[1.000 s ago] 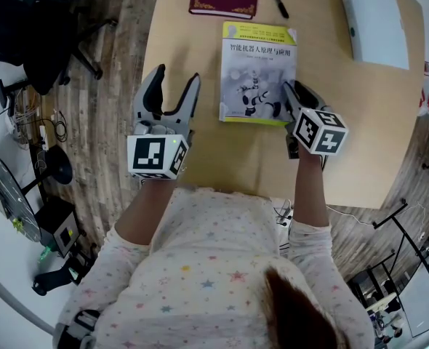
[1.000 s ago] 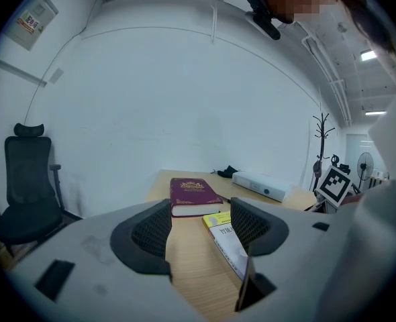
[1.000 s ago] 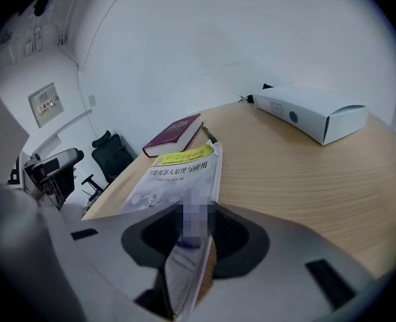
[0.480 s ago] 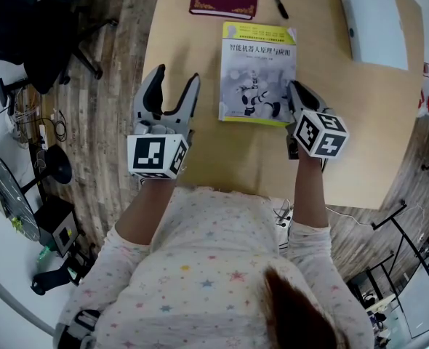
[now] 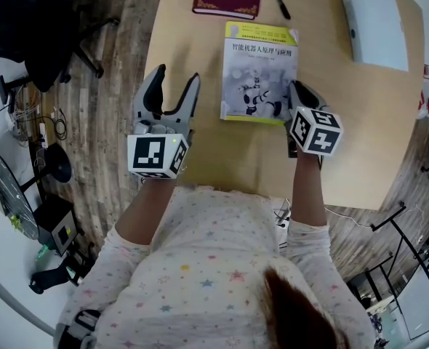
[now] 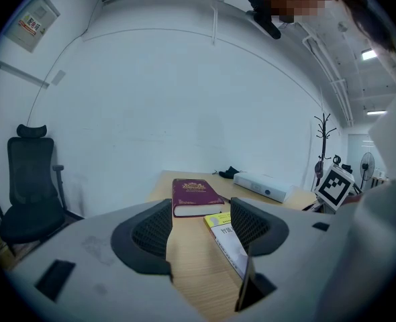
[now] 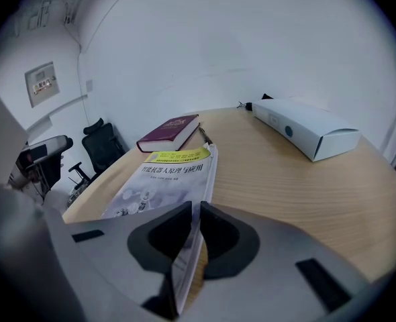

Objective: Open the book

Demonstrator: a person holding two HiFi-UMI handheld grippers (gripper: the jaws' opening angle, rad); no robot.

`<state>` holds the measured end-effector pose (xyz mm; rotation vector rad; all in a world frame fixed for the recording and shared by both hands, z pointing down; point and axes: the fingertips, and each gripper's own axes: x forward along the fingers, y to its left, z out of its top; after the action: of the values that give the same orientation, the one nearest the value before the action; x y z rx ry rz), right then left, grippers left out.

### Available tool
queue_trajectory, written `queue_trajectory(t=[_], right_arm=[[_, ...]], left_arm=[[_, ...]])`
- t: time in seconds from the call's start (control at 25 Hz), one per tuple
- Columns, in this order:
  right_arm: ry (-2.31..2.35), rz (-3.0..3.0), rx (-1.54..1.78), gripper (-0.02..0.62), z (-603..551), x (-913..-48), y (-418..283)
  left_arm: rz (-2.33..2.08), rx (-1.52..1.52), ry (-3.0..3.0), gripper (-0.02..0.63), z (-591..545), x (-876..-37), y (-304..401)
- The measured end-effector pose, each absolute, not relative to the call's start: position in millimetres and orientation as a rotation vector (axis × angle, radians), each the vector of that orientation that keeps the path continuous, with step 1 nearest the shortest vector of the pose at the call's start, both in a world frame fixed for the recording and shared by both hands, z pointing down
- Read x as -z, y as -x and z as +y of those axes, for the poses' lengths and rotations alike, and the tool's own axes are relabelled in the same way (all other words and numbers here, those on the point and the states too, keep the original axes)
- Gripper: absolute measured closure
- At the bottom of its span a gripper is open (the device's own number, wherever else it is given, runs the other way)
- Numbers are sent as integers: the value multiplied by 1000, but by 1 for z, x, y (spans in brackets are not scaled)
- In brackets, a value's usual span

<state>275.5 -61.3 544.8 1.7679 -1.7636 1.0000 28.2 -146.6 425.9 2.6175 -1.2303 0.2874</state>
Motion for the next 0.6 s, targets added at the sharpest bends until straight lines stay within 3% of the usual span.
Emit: queue_trajectory(t=[0.6], right_arm=[[-1766,-2127,-1240,581,-68,-495,-249]], left_arm=[[-1258,-258,-2622,336,-145,-415,-19]])
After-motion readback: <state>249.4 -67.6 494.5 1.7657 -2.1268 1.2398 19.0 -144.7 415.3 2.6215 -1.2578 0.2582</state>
